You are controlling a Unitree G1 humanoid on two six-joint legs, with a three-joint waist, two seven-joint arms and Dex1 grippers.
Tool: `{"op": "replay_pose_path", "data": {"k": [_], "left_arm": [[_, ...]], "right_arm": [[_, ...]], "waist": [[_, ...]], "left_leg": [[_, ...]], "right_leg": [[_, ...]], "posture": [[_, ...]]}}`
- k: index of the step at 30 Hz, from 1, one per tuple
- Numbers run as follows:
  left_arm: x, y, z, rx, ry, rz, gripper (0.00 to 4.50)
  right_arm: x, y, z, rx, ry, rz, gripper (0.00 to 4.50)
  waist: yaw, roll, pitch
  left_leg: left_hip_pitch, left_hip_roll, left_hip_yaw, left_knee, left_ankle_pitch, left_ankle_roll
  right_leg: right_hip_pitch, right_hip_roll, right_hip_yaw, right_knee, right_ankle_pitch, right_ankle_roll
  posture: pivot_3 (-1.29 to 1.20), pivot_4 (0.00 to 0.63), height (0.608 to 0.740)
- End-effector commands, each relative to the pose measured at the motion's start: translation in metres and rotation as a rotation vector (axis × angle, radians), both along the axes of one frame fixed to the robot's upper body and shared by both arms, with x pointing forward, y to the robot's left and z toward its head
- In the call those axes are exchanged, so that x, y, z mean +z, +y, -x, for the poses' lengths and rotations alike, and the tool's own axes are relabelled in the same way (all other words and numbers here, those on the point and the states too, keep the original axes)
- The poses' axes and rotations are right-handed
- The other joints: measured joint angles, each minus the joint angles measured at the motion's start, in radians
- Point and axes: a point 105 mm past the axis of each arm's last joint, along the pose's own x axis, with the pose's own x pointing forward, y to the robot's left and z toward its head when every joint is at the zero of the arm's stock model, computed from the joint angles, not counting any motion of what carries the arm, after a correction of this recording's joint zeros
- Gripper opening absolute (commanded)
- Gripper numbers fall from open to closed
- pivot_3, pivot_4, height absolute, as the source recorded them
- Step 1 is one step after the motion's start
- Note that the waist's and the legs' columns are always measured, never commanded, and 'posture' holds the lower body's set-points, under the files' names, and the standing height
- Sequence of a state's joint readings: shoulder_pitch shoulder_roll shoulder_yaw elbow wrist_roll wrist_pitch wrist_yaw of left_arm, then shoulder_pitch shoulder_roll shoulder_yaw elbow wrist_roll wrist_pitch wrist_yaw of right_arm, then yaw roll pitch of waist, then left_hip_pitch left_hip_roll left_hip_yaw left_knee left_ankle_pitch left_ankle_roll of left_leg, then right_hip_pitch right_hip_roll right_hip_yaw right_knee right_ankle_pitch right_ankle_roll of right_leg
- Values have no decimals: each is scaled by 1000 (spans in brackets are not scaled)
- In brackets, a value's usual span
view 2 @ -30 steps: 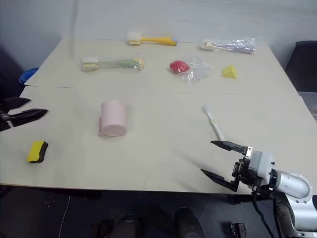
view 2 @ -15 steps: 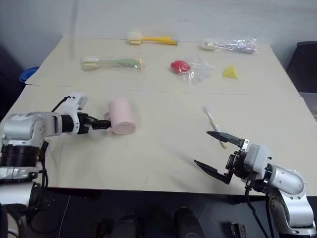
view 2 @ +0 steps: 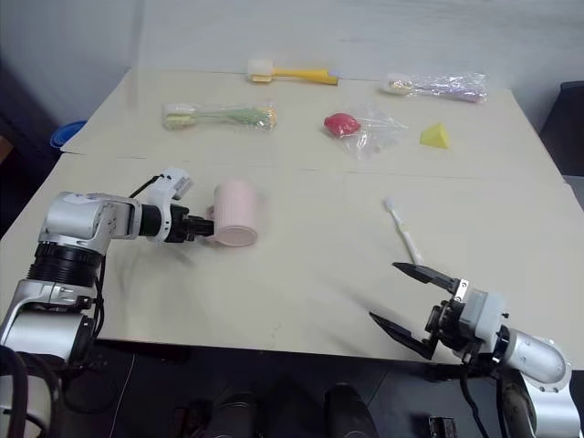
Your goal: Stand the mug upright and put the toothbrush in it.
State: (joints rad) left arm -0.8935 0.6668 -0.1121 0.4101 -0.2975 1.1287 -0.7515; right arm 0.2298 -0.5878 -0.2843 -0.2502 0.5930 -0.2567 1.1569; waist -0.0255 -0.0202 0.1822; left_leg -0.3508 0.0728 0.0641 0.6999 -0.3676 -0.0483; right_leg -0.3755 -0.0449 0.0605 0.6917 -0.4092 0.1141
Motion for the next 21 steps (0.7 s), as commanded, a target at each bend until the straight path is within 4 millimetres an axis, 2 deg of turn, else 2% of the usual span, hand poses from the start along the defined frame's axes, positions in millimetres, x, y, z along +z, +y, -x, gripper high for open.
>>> {"op": "replay_pose_path", "data": {"k": [1, 2, 3, 5, 6, 8, 10, 13, 17, 20, 21], "left_arm": [[2, -20, -2, -71, -81, 128, 390], [11, -29, -2, -125, -156, 175, 105], [19, -36, -1, -173, -226, 203, 25], [32, -52, -1, -244, -408, 241, 25], [38, -61, -3, -269, -571, 227, 25], [42, -75, -2, -297, -800, 185, 25], [40, -93, 9, -368, -993, 209, 25], [30, -100, 5, -264, -1108, 223, 25], [-10, -116, 4, -185, -1152, 146, 25], [-20, -109, 5, -123, -1143, 148, 25], [-23, -106, 8, -132, -1127, 159, 265]], "right_arm": [[3, -10, 7, -29, -36, 0, 4500], [1, -12, 8, -39, -33, 3, 4500], [0, -14, 10, -46, -31, 6, 4500], [-1, -19, 12, -70, -29, 8, 4500], [-2, -22, 14, -88, -28, 8, 4500], [-3, -26, 16, -115, -27, 8, 4500], [-4, -29, 18, -139, -28, 3, 4500], [-4, -30, 19, -164, -31, -6, 4500], [-7, -22, 17, -185, -40, -28, 4500], [-4, -17, 15, -186, -49, -37, 4500], [-3, -16, 14, -187, -50, -37, 4500]], "waist": [[1, 0, 0], [1, 0, 0], [1, 0, 0], [-1, 0, 0], [-1, 0, 0], [0, 0, 0], [0, -1, 1], [-2, -1, 1], [-3, -1, 1], [-3, 4, -2], [-3, 6, -4]], "left_leg": [[0, 0, 0, 0, 0, 0], [0, 0, 0, 0, 0, 0], [-1, 1, -1, 0, 0, 0], [-1, 1, -1, 0, 0, 0], [-1, 1, -1, 0, 0, 0], [-1, 2, 0, 0, 0, 0], [-1, 2, 0, 0, 0, 0], [0, 2, 1, -1, 0, 0], [0, -1, 3, -1, 0, 1], [1, 0, 3, -1, -1, 1], [1, 0, 3, -2, -1, 1]], "right_leg": [[0, 0, 0, 0, 0, 0], [0, 0, 0, 0, 0, 0], [0, 0, -1, 0, 0, 0], [0, -1, -1, -1, 0, 0], [-1, -1, -1, -1, 0, 0], [-1, -1, -1, -2, 0, 0], [-1, -1, 0, -3, 1, 1], [0, 1, 1, -3, 1, 2], [0, 2, 2, -3, 1, 2], [0, 1, 3, -3, 1, 2], [0, 1, 3, -3, 1, 2]], "posture": [[0, 150, 740], [0, 150, 740], [0, 150, 740], [0, 150, 740], [0, 150, 740], [0, 150, 740], [0, 150, 740], [0, 150, 740], [0, 150, 740], [0, 150, 740], [0, 150, 740]]}}
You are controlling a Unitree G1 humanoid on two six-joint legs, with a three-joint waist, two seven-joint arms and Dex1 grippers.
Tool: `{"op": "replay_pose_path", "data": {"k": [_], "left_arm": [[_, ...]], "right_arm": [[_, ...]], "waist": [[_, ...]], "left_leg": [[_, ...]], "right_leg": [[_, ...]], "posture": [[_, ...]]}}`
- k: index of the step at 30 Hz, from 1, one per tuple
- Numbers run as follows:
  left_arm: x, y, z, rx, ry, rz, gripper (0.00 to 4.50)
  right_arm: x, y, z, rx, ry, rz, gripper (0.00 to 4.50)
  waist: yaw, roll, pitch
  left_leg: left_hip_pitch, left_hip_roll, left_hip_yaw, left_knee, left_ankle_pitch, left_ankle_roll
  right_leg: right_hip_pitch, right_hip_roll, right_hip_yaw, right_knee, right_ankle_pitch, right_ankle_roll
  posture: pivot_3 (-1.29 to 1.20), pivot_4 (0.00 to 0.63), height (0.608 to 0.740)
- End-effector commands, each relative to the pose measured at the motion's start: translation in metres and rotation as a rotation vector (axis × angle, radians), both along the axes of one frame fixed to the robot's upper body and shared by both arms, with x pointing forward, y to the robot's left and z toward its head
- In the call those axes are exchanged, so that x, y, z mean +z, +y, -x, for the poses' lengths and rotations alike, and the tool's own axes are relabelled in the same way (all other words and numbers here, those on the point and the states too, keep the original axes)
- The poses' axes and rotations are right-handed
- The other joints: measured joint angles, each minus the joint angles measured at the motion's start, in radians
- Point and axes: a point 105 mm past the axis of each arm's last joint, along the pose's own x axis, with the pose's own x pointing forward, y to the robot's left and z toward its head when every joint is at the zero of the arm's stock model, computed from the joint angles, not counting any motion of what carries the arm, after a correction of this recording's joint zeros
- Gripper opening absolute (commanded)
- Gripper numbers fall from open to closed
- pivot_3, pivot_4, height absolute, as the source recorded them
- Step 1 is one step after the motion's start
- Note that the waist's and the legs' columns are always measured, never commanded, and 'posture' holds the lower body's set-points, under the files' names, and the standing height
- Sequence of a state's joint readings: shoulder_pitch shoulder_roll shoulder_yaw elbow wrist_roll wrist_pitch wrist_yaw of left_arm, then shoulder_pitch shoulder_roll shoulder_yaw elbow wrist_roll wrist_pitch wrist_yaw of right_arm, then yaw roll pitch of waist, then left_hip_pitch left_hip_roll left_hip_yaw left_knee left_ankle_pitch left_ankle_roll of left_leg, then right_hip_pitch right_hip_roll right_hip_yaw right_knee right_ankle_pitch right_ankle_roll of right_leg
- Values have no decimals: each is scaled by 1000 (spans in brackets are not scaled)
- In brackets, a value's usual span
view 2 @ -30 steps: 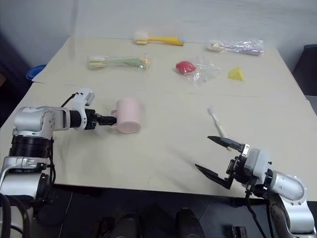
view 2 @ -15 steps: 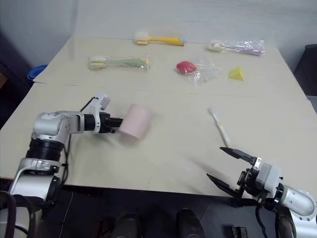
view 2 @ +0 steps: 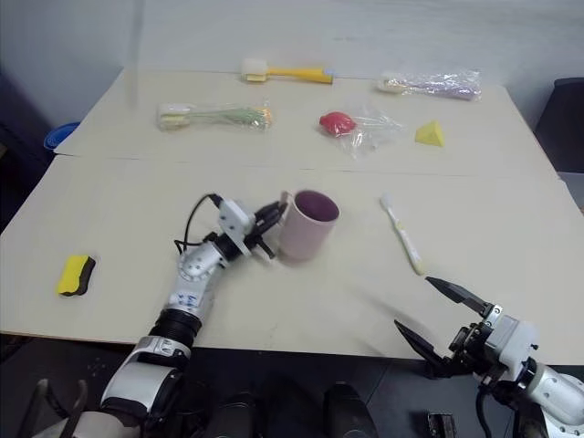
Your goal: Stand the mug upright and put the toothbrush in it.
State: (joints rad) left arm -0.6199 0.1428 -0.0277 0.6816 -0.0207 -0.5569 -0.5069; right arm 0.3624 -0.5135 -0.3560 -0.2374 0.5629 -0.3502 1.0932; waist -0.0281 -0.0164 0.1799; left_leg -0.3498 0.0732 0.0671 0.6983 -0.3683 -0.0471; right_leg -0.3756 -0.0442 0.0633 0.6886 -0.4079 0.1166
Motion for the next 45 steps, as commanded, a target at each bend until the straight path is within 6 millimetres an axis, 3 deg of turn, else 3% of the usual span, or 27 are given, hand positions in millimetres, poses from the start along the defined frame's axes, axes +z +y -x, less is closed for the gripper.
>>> {"op": "replay_pose_path", "data": {"k": [1, 2, 7, 10, 13, 17, 21, 25, 29, 33, 37, 40, 43, 45], "left_arm": [[-14, 16, 8, 33, 30, 48, 517], [-15, 18, 11, 18, 36, 41, 622], [-11, 39, 20, -15, 68, 3, 1953], [-11, 54, 24, -23, 118, -35, 2834], [-16, 81, 28, -14, 176, -123, 3669], [-19, 116, 41, -34, 265, -222, 3669], [14, 129, 88, -271, 343, -289, 4358], [36, 140, 111, -309, 385, -316, 4437], [39, 142, 129, -330, 438, -341, 4437], [59, 132, 129, -328, 383, -266, 4437], [69, 125, 127, -332, 371, -235, 4437], [67, 121, 126, -322, 376, -230, 4437], [66, 118, 125, -307, 363, -223, 4437], [65, 116, 127, -296, 356, -221, 4500]], "right_arm": [[12, 6, -2, -7, -52, -3, 4500], [13, 6, -2, -8, -51, -1, 4500], [15, 5, -7, -17, -46, -7, 4500], [15, 4, -9, -28, -37, -16, 4500], [13, -2, -9, -49, -7, -16, 4500], [7, -15, -2, -93, 43, -12, 4500], [-1, -56, 26, -237, 127, 18, 4500], [0, -70, 29, -305, 116, 67, 4500], [21, -59, -10, -300, 104, 87, 4500], [34, -50, -63, -352, 335, 114, 4500], [33, -41, -102, -390, 612, 209, 4500], [31, -31, -135, -428, 715, 253, 4500], [23, -20, -155, -421, 816, 281, 4500], [17, -18, -163, -437, 861, 307, 4095]], "waist": [[0, 6, -3], [-1, 8, -5], [-9, 8, -5], [-12, 7, -4], [-7, 6, -3], [-6, 5, -3], [-4, 4, -3], [-2, 3, -2], [-27, 5, -1], [-32, 4, 0], [-29, 4, 0], [-34, 4, 0], [-42, 4, 0], [-46, 3, 0]], "left_leg": [[0, 0, 0, 0, 0, 0], [1, 0, 1, 0, 0, 1], [19, -5, 1, -12, 0, 1], [21, -2, 1, -14, 0, 0], [20, -2, 1, -14, 0, 0], [17, -1, 1, -14, 0, 0], [15, -1, 1, -15, 0, 0], [16, -1, -1, -16, -1, 1], [30, -1, 2, -21, -3, 2], [35, 0, 0, -24, -4, 1], [26, 0, -1, -21, -4, 1], [6, 0, -2, -14, -4, 2], [2, 0, -2, -13, -4, 2], [-5, 0, -3, -10, -4, 2]], "right_leg": [[0, 0, 0, 0, 0, 0], [0, 0, 1, 0, 0, 0], [8, 4, 16, -2, 0, 0], [7, 4, 22, -2, 0, 0], [5, 2, 23, -1, 0, 0], [2, 2, 23, -1, 0, 0], [0, 1, 23, -2, 0, 0], [7, -1, 25, -10, 0, 0], [26, 2, 26, -21, 1, 1], [30, 2, 28, -26, 1, 2], [19, 2, 28, -25, 3, 3], [-2, 0, 27, -15, 3, 3], [-6, -1, 28, -15, 3, 3], [-13, -1, 27, -11, 3, 3]], "posture": [[0, 150, 740], [0, 150, 740], [0, 150, 740], [0, 150, 740], [0, 150, 740], [0, 150, 740], [0, 150, 740], [0, 150, 740], [0, 150, 740], [0, 150, 740], [0, 150, 740], [0, 150, 740], [0, 150, 740], [0, 150, 740]]}}
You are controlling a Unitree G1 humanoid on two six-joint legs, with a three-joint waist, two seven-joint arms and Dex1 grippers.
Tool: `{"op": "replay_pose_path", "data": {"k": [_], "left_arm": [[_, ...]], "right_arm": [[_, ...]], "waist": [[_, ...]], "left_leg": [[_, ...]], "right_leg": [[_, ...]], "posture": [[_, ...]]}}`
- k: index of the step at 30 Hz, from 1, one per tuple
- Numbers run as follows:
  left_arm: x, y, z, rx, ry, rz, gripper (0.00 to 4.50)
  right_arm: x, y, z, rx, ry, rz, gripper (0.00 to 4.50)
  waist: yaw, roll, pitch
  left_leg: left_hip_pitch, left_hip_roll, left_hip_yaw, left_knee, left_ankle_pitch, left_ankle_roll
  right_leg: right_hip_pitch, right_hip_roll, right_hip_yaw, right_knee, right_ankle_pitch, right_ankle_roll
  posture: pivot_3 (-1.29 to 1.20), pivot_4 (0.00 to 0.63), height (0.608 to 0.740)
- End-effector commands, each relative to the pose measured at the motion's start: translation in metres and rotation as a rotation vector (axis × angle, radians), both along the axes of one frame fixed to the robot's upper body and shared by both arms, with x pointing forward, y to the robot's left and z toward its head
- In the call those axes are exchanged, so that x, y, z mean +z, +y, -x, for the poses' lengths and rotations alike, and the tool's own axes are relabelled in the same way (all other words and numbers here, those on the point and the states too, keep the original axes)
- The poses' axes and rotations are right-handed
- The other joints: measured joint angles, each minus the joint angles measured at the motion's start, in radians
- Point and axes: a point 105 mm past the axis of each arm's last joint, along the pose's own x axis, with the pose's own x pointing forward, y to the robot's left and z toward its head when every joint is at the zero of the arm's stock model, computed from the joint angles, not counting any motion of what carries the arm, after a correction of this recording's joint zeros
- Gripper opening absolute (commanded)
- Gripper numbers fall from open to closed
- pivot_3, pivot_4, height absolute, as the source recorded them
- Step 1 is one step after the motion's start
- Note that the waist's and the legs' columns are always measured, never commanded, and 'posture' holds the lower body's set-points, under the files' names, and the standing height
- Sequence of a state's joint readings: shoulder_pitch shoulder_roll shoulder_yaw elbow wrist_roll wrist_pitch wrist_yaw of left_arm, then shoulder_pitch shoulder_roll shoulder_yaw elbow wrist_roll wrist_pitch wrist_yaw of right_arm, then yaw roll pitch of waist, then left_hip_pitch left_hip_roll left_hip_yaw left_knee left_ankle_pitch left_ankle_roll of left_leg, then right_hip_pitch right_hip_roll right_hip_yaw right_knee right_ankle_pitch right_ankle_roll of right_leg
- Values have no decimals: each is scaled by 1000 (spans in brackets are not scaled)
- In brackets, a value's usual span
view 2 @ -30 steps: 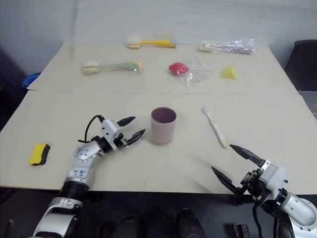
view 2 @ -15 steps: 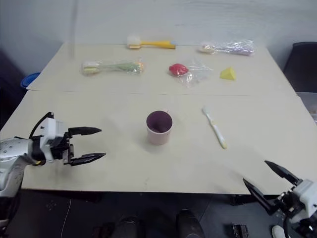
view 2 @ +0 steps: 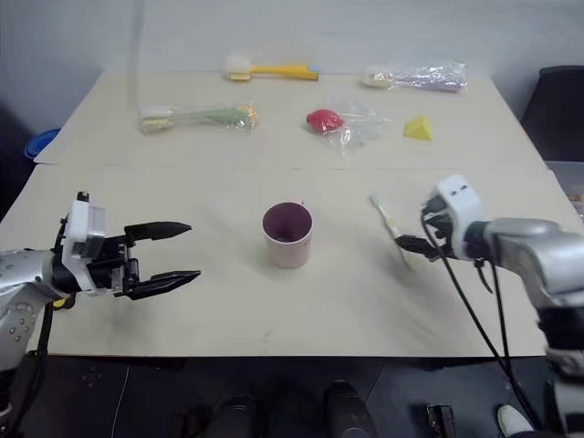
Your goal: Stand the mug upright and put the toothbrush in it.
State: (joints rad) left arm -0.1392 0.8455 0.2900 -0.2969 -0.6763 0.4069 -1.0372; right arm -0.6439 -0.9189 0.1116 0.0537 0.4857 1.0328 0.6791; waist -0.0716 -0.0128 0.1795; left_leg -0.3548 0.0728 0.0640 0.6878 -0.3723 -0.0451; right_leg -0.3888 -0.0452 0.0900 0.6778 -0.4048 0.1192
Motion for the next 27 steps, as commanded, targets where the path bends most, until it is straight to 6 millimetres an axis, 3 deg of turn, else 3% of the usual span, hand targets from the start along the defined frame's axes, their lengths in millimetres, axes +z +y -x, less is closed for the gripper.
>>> {"op": "replay_pose_path", "data": {"k": [1, 8, 12, 14, 17, 20, 22, 25, 27], "left_arm": [[5, -4, 4, 7, -43, -6, 4500], [2, 0, 9, 46, -67, -12, 4500], [0, 1, 11, 63, -80, -8, 4500], [-1, 1, 11, 74, -77, 20, 4500], [-5, 2, 11, 104, -52, 59, 4500], [-15, 5, 8, 138, -34, 69, 4500], [-18, 6, 4, 169, -24, 105, 4500], [-24, 2, 0, 179, -24, 136, 4500], [-27, -2, -3, 179, -28, 144, 4500]], "right_arm": [[-14, -6, -10, -39, 86, 45, 3862], [-16, -11, -20, -14, 92, 76, 1454], [-1, -13, -26, 24, -18, -44, 240], [12, -12, -30, 60, -131, -121, 240], [38, 5, -24, 217, -321, -268, 240], [99, 56, 4, 496, -668, -594, 240], [124, 89, 23, 600, -780, -753, 240], [145, 148, 45, 728, -860, -926, 240], [138, 173, 47, 767, -874, -942, 240]], "waist": [[-8, 0, 0], [-23, -1, 0], [-21, -1, 0], [-23, -1, 0], [-25, -1, 0], [-39, -1, 0], [-48, 0, 0], [-64, 0, 0], [-68, -1, 0]], "left_leg": [[-4, 0, 0, 3, 0, 1], [-6, 0, 0, 10, -2, 3], [-6, 0, -1, 11, -2, 3], [-6, -1, -1, 11, -2, 3], [-6, -1, 0, 10, -2, 3], [-6, 0, 0, 10, -2, 3], [-4, 0, -2, 10, -2, 3], [-4, 0, -7, 10, -2, 3], [-3, 0, -10, 10, -2, 3]], "right_leg": [[-3, 0, 0, 3, 0, 0], [-4, -1, -1, 7, 0, 0], [-3, -1, -1, 8, 0, 0], [-3, -1, -2, 8, 0, 0], [-4, 0, -2, 8, 0, 0], [-4, 1, -3, 8, 0, 0], [-4, 4, -4, 10, 0, 0], [-5, 5, -4, 12, 0, 0], [-5, 2, -5, 13, 0, 0]], "posture": [[0, 150, 740], [0, 150, 740], [0, 150, 740], [0, 150, 740], [0, 150, 740], [0, 150, 740], [0, 150, 740], [0, 150, 740], [0, 150, 740]]}}
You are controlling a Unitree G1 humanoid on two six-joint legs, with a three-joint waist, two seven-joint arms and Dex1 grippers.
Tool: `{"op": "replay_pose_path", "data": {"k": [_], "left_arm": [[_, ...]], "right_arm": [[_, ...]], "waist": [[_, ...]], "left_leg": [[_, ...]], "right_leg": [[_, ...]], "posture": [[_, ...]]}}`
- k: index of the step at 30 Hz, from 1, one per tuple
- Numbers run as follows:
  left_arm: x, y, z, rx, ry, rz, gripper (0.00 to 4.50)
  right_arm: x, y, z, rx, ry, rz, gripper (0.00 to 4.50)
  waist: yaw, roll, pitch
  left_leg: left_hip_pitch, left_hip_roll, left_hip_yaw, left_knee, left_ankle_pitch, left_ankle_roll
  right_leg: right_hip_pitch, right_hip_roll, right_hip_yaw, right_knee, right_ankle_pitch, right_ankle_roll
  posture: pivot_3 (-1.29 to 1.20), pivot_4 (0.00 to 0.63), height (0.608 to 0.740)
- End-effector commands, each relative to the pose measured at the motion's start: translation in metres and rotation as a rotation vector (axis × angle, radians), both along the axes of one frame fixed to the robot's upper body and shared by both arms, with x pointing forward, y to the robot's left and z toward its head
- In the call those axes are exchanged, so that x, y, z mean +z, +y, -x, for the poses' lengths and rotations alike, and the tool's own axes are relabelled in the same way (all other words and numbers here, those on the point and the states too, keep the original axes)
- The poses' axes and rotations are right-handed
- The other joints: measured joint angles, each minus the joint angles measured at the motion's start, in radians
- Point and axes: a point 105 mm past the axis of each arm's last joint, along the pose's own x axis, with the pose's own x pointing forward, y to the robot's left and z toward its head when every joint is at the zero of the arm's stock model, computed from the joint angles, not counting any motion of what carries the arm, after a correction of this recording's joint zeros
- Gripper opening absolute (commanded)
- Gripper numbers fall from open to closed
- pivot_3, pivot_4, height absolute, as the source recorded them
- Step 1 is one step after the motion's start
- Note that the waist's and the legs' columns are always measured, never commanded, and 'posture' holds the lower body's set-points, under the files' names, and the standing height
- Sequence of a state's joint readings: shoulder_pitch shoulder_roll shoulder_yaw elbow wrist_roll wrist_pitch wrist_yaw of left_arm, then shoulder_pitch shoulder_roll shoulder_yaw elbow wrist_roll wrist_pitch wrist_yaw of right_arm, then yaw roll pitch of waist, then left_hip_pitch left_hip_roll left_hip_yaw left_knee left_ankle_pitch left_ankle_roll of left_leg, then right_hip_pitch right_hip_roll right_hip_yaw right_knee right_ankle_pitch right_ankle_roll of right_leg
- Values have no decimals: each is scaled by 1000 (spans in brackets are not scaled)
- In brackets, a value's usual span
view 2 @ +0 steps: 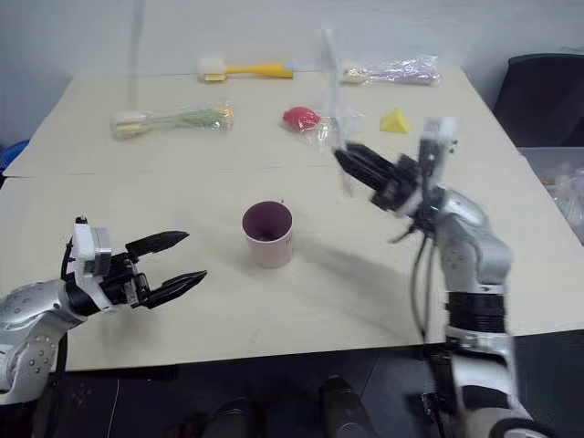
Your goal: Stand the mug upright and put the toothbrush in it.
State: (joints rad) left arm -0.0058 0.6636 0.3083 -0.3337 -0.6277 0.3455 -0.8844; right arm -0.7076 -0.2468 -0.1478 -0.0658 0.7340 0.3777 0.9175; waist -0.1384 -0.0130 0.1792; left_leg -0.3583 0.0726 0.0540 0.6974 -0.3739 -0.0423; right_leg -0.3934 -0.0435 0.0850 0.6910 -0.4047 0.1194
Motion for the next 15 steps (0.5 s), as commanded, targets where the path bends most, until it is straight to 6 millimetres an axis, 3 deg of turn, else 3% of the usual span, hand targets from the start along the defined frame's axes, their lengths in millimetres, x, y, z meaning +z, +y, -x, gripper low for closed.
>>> {"op": "replay_pose_path", "data": {"k": [1, 5, 8, 11, 15], "left_arm": [[2, -5, -4, -1, -44, -4, 4500], [6, -11, -7, -5, -71, 2, 4500], [8, -8, -8, 18, -88, -4, 4500], [11, 0, -9, 50, -109, -16, 4500], [16, 11, -10, 86, -141, -44, 4500]], "right_arm": [[-5, 28, 8, 22, -93, -4, 240], [-40, 47, -15, -42, -71, 16, 240], [-59, 52, -21, -45, -56, 33, 240], [-77, 52, -12, -10, -110, 110, 1254], [-77, 33, -11, -40, -124, 121, 2331]], "waist": [[0, 0, 0], [3, -1, -1], [-3, -1, -1], [-6, -1, -1], [-6, -1, -1]], "left_leg": [[0, 0, -1, 0, 0, 0], [0, -9, -6, 0, 0, 0], [0, -12, -6, 1, 0, 1], [0, -10, -7, 0, 0, 1], [0, -10, -7, -1, 0, 1]], "right_leg": [[0, 0, -1, 0, 0, 0], [2, -12, -9, 1, 0, 0], [3, -16, -19, 0, 0, 0], [2, -17, -29, 3, 0, 0], [3, -18, -30, 3, 0, 0]], "posture": [[0, 150, 740], [0, 150, 740], [0, 150, 740], [0, 150, 740], [0, 150, 740]]}}
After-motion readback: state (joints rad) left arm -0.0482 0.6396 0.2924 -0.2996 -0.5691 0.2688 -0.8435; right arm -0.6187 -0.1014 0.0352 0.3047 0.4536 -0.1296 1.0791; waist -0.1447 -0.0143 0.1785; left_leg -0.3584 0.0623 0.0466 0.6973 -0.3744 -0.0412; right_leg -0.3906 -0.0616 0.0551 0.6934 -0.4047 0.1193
